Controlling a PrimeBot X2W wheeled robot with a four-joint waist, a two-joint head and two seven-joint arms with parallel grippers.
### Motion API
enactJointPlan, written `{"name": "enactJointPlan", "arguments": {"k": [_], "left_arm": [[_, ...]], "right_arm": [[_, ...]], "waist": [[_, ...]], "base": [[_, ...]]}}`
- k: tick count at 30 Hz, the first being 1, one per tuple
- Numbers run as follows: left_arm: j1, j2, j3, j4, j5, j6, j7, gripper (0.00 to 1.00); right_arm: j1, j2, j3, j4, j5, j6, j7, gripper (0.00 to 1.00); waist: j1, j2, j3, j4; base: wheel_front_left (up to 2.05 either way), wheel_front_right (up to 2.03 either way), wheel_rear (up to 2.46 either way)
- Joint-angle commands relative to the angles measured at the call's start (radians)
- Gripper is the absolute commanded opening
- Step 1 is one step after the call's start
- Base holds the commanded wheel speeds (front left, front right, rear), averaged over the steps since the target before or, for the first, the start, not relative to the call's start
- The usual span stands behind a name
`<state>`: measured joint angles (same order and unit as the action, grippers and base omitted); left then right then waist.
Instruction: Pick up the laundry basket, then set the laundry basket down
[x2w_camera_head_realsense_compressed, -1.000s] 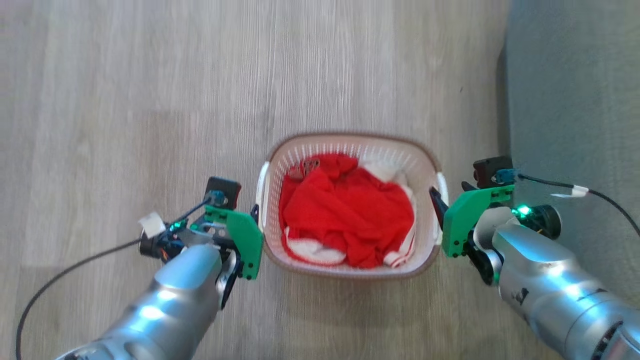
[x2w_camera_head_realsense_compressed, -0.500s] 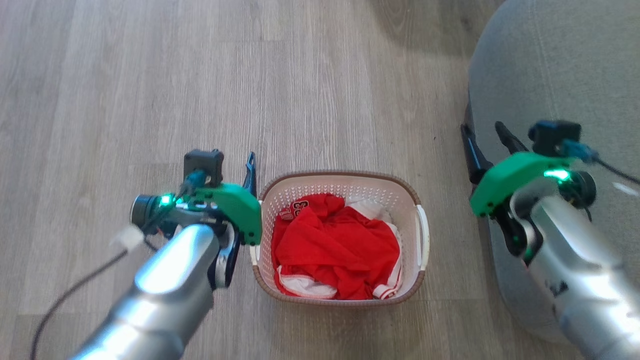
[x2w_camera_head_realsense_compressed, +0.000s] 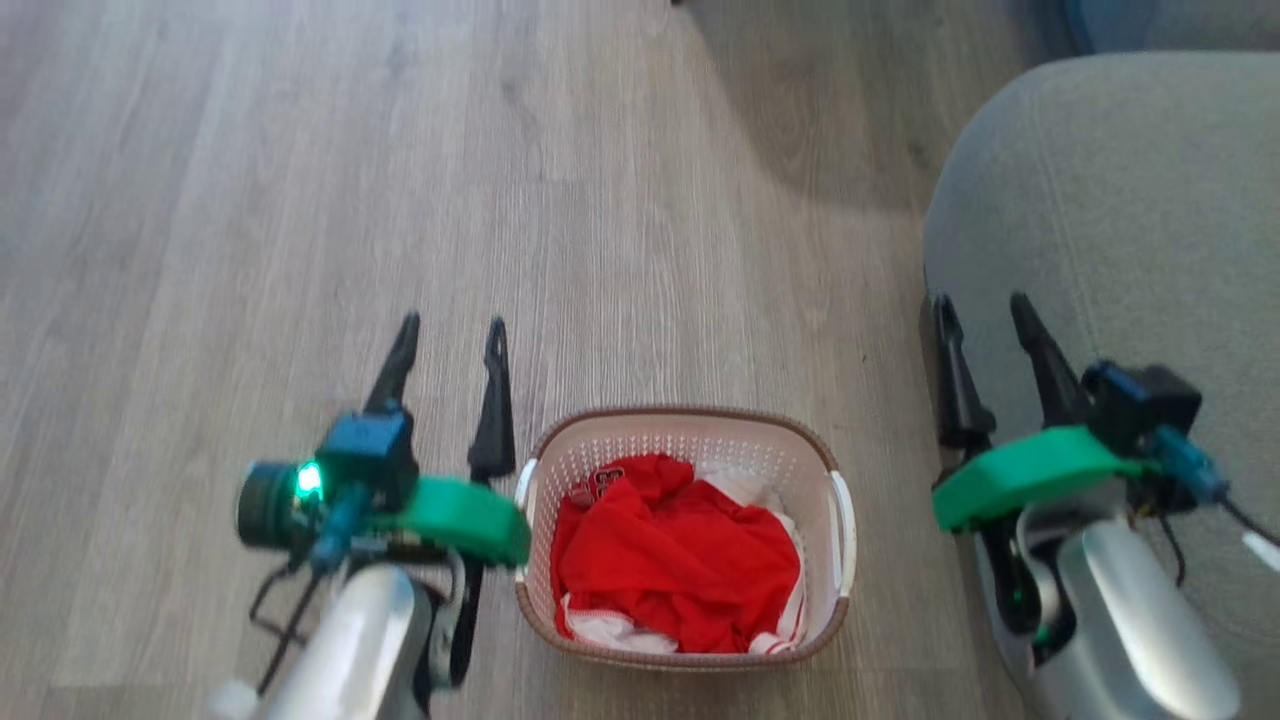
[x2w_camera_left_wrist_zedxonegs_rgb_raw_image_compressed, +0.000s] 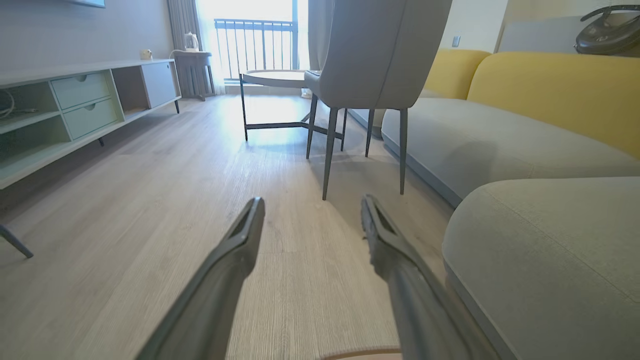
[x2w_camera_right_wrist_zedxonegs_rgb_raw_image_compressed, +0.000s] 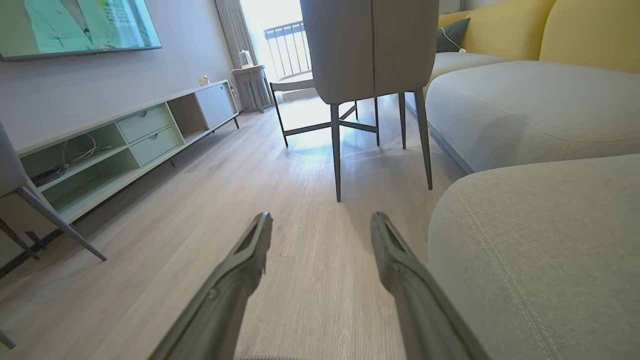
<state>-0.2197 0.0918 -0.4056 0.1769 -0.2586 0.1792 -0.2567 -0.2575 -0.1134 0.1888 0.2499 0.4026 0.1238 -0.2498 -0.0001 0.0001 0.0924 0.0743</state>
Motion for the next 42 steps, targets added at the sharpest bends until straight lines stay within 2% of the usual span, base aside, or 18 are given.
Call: {"name": "enactJointPlan", "arguments": {"k": [1, 8, 11, 18, 26, 31, 42], "left_arm": [[-0.015, 0.007, 0.042, -0.034, 0.011, -0.003, -0.005, 1.0], [0.085, -0.035, 0.13, -0.18, 0.088, -0.049, -0.005, 1.0], [0.12, -0.04, 0.148, -0.22, 0.096, -0.052, -0.005, 1.0], [0.163, -0.041, 0.145, -0.239, 0.036, -0.038, -0.005, 1.0], [0.179, -0.041, 0.144, -0.203, 0.01, -0.064, -0.005, 1.0], [0.183, -0.041, 0.142, -0.142, -0.002, -0.087, -0.005, 1.0], [0.173, -0.041, 0.139, -0.094, -0.003, -0.099, -0.005, 1.0]], "right_arm": [[-0.007, 0.008, 0.013, -0.037, -0.008, 0.007, -0.012, 1.0], [0.086, 0.032, -0.034, -0.165, -0.062, 0.007, -0.012, 1.0], [0.125, 0.042, -0.062, -0.222, -0.082, 0.007, -0.012, 1.0], [0.213, 0.058, -0.105, -0.29, -0.145, 0.007, -0.012, 1.0], [0.246, 0.063, -0.114, -0.304, -0.164, 0.007, -0.012, 1.0], [0.254, 0.063, -0.128, -0.266, -0.146, 0.007, -0.012, 1.0], [0.241, 0.063, -0.114, -0.223, -0.15, 0.007, -0.012, 1.0]], "waist": [[0.0001, -0.0001, -0.017, 0.002], [0.0001, -0.0001, -0.036, 0.003], [0.0001, -0.0001, -0.034, 0.005], [0.0001, -0.0001, -0.025, 0.01], [0.0001, -0.0001, -0.025, 0.01], [0.0001, -0.0001, -0.026, 0.009], [0.0001, -0.0001, -0.025, 0.003]], "base": [[0.0, 0.0, 0.0], [0.0, 0.0, 0.0], [0.0, 0.0, 0.0], [0.0, 0.0, 0.0], [0.0, 0.0, 0.0], [0.0, 0.0, 0.0], [0.0, 0.0, 0.0]]}}
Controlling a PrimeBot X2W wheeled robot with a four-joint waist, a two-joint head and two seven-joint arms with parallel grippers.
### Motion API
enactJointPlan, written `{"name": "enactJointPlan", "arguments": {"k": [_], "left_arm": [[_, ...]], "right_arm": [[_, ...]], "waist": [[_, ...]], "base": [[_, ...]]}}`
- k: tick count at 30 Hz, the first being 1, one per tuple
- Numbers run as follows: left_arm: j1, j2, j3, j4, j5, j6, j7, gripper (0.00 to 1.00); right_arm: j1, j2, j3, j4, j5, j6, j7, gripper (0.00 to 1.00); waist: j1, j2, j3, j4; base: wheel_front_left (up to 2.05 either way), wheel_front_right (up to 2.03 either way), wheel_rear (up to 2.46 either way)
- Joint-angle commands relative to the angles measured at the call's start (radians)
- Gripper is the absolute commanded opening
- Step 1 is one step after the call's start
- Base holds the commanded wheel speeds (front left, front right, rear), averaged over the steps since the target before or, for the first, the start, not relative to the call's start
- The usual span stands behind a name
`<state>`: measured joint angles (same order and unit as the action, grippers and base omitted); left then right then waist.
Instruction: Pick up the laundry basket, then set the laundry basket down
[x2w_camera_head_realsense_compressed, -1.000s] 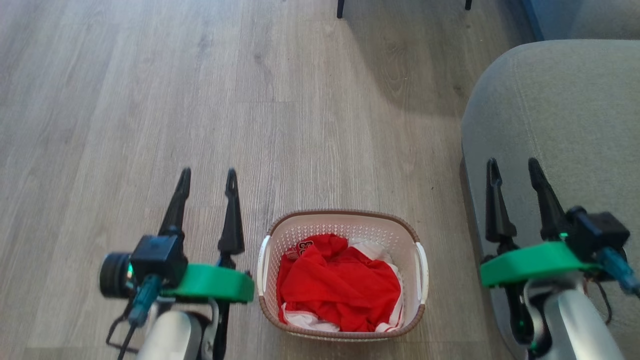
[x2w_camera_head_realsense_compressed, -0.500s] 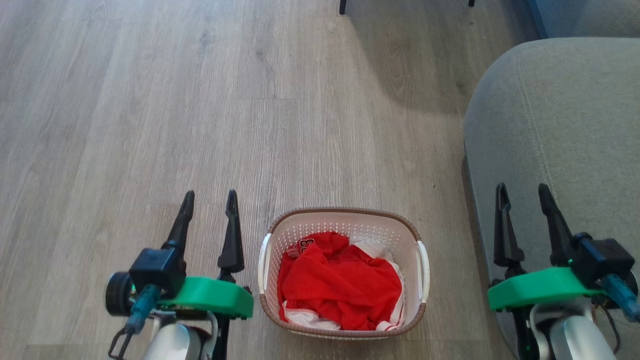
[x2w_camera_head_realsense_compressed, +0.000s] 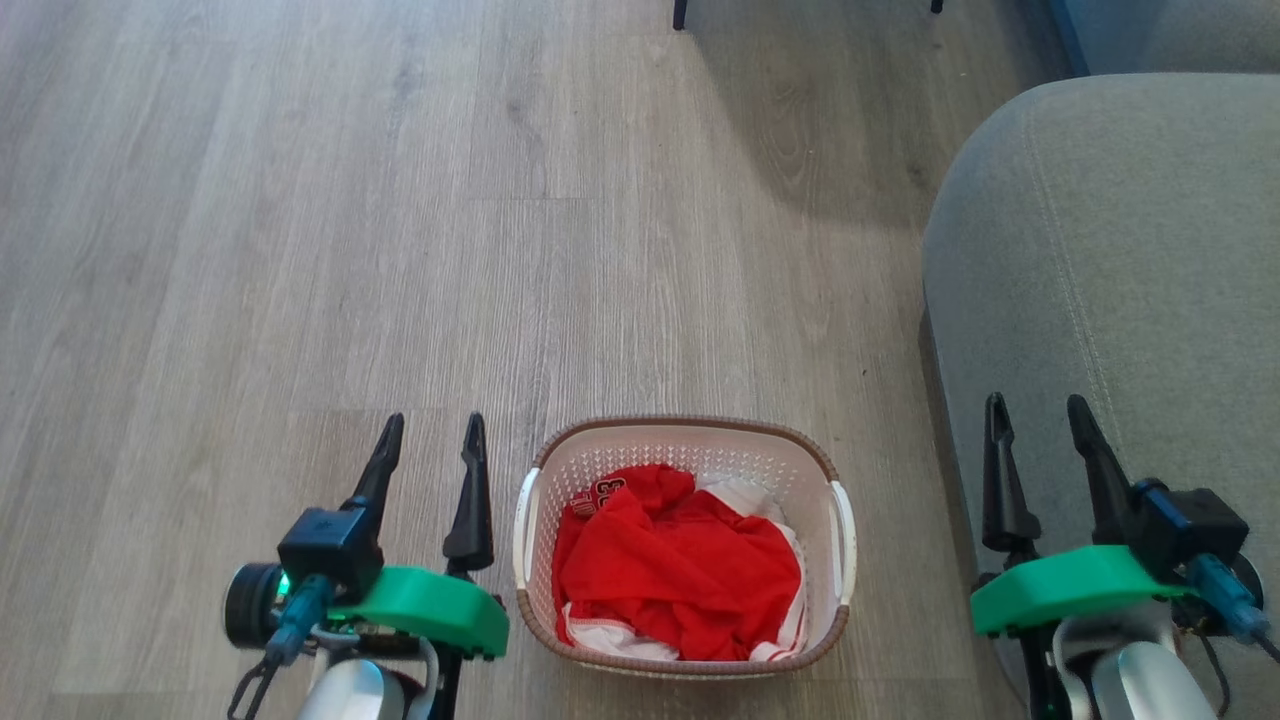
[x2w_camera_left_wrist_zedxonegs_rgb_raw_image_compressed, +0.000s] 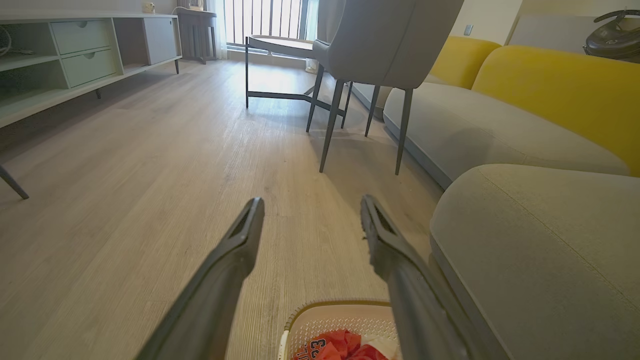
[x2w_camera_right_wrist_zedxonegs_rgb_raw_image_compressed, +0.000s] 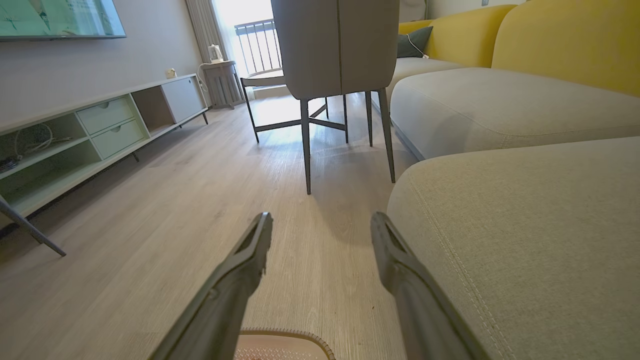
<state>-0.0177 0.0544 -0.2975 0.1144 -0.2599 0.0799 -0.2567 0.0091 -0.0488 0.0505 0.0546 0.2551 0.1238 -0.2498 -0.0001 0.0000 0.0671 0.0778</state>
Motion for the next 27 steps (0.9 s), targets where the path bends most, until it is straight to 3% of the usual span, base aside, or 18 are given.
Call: {"name": "enactJointPlan", "arguments": {"k": [1, 27], "left_arm": [[-0.029, -0.004, 0.032, -0.033, -0.002, 0.001, -0.005, 1.0], [-0.03, -0.004, 0.034, -0.026, -0.01, 0.015, -0.005, 1.0]], "right_arm": [[-0.026, -0.002, 0.024, -0.029, -0.002, 0.007, -0.012, 1.0], [-0.028, -0.001, 0.033, -0.039, 0.002, 0.007, -0.012, 1.0]], "waist": [[0.0001, 0.0, 0.001, -0.001], [0.0001, 0.0, 0.001, 0.004]], "base": [[0.0, 0.0, 0.0], [0.0, 0.0, 0.0]]}}
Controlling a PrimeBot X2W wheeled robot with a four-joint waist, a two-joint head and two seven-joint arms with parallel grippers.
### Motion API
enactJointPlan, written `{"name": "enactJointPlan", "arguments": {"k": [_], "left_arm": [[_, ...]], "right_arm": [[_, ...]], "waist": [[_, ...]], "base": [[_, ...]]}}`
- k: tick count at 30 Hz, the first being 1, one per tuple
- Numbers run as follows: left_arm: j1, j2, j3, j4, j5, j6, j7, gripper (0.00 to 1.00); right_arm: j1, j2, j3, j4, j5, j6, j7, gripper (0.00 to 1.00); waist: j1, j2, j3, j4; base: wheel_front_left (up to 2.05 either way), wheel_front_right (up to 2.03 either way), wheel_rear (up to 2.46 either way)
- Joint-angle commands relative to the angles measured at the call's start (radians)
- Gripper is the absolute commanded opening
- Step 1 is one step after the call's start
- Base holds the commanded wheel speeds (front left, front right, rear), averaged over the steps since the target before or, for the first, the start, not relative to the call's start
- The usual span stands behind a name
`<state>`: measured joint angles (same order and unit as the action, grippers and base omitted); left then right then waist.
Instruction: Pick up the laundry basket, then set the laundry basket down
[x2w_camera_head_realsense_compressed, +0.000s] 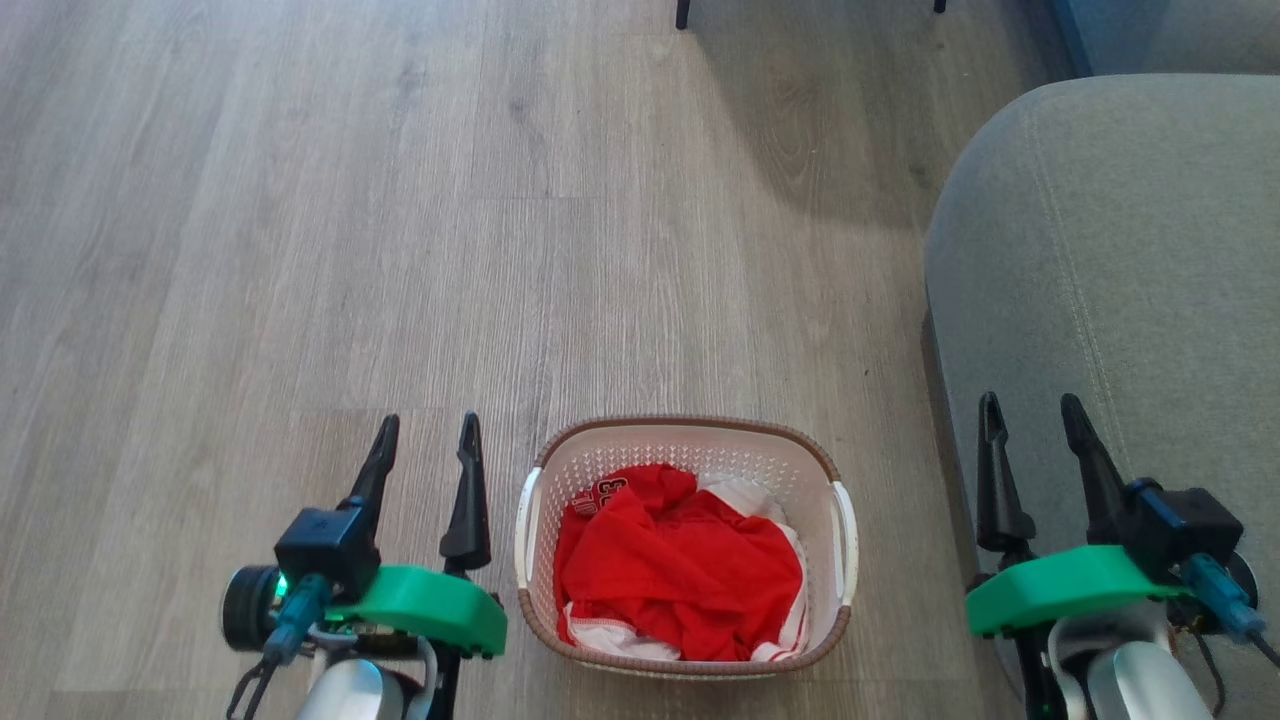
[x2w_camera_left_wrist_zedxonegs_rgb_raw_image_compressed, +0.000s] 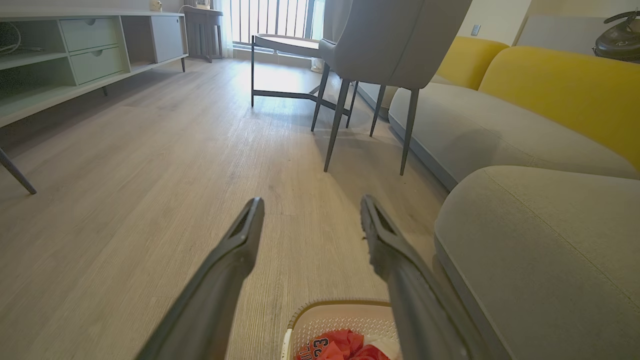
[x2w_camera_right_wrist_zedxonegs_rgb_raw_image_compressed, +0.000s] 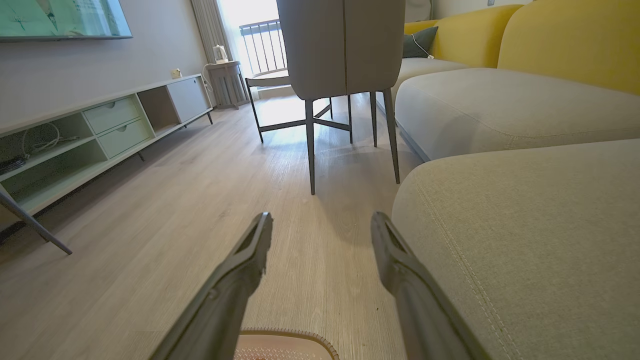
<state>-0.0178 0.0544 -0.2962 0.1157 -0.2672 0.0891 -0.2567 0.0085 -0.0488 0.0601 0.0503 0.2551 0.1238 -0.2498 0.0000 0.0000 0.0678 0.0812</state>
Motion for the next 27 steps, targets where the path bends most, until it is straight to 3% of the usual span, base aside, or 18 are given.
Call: {"name": "enactJointPlan", "arguments": {"k": [1, 27], "left_arm": [[-0.03, -0.004, 0.033, -0.028, -0.002, 0.006, -0.005, 1.0], [-0.025, -0.004, 0.04, -0.009, -0.016, 0.001, -0.005, 1.0]], "right_arm": [[-0.027, -0.001, 0.024, -0.034, 0.002, 0.007, -0.012, 1.0], [-0.028, -0.001, 0.034, -0.026, 0.002, 0.007, -0.012, 1.0]], "waist": [[0.0, 0.0, 0.0, 0.0], [0.0, 0.0, -0.014, -0.008]], "base": [[0.0, 0.0, 0.0], [0.0, 0.0, 0.0]]}}
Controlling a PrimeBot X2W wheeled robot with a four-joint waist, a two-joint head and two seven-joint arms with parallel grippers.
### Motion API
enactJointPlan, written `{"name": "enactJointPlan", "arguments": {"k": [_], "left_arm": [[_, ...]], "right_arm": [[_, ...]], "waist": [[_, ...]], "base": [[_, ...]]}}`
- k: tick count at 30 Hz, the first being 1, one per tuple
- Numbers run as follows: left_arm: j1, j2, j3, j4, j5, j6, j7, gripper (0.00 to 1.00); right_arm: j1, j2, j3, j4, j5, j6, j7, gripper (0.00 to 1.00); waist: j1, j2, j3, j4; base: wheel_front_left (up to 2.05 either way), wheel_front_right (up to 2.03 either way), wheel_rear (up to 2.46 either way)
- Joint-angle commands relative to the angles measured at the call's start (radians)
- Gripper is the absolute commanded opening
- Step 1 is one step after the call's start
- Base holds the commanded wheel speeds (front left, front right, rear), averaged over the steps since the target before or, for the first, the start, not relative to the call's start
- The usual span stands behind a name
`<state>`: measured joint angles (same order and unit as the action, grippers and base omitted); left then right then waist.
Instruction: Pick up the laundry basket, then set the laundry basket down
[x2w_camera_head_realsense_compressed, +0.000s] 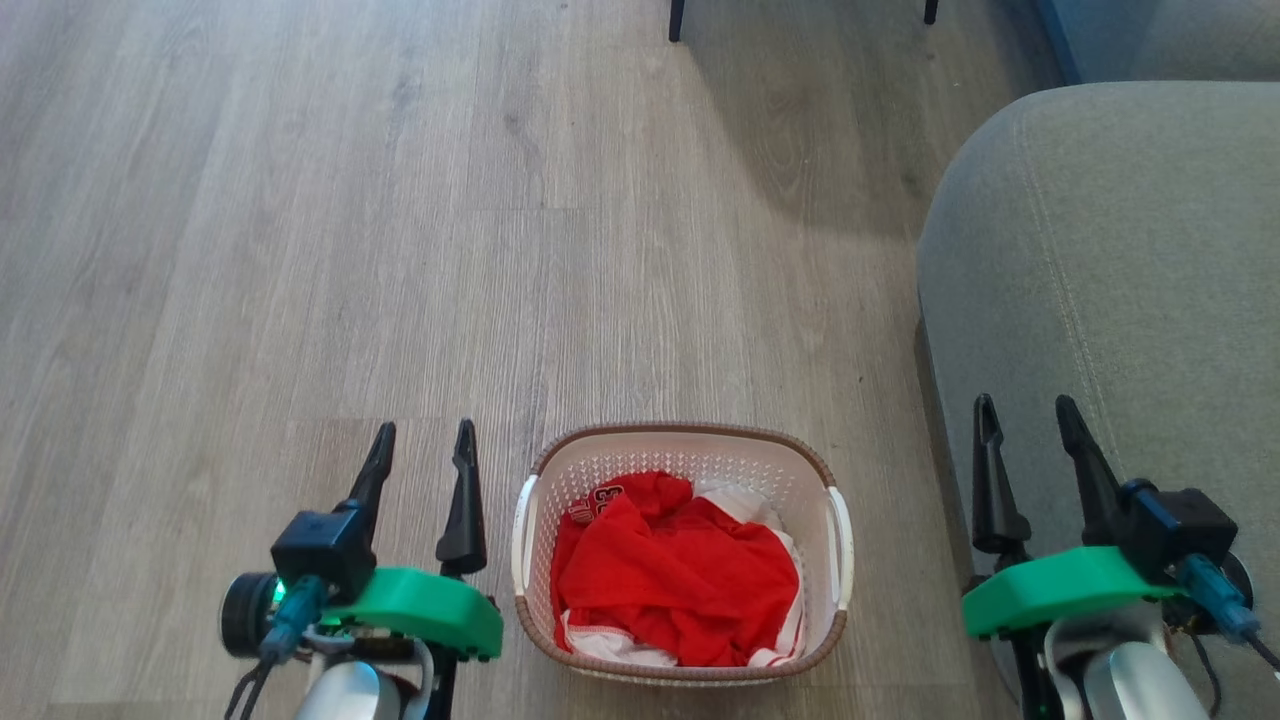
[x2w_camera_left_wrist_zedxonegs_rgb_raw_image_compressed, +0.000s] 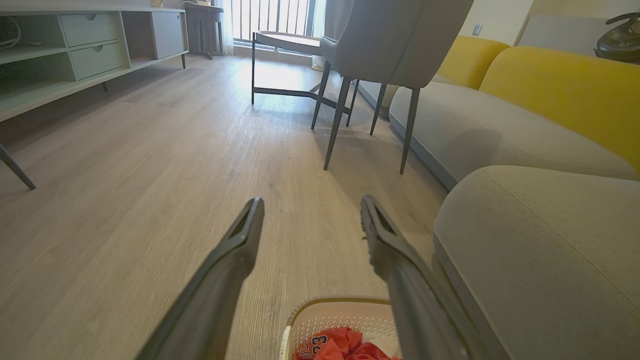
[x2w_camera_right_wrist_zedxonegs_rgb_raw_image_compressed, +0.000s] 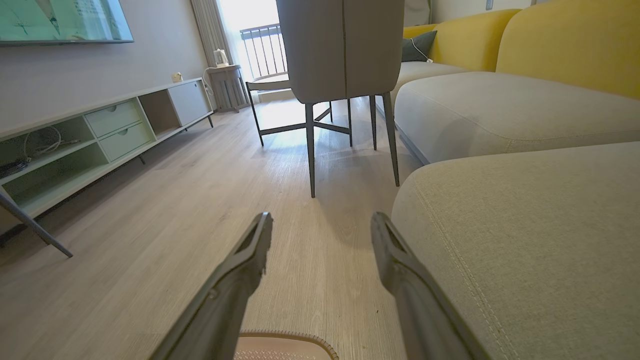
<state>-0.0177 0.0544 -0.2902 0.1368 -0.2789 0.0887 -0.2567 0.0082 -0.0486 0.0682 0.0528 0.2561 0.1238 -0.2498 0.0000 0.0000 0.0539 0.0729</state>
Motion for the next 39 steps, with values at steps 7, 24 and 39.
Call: {"name": "enactJointPlan", "arguments": {"k": [7, 24, 39], "left_arm": [[0.015, 0.001, -0.002, 0.05, -0.009, -0.001, 0.001, 0.0], [0.001, 0.013, 0.037, 0.058, -0.204, -0.03, 0.038, 0.0], [-0.012, 0.02, 0.071, 0.067, -0.361, -0.055, 0.071, 0.0]], "right_arm": [[0.009, 0.001, 0.002, 0.054, 0.005, 0.0, 0.002, 0.0], [-0.008, -0.011, -0.008, 0.072, 0.202, 0.001, 0.039, 0.0], [-0.021, -0.018, -0.019, 0.087, 0.361, 0.002, 0.072, 0.0]], "waist": [[0.0, 0.0, -0.001, 0.0], [0.0, 0.0, -0.008, -0.01], [0.0, 0.0, -0.014, -0.018]], "base": [[0.0, 0.0, 0.0], [0.0, 0.0, 0.0], [0.0, 0.0, 0.0]]}}
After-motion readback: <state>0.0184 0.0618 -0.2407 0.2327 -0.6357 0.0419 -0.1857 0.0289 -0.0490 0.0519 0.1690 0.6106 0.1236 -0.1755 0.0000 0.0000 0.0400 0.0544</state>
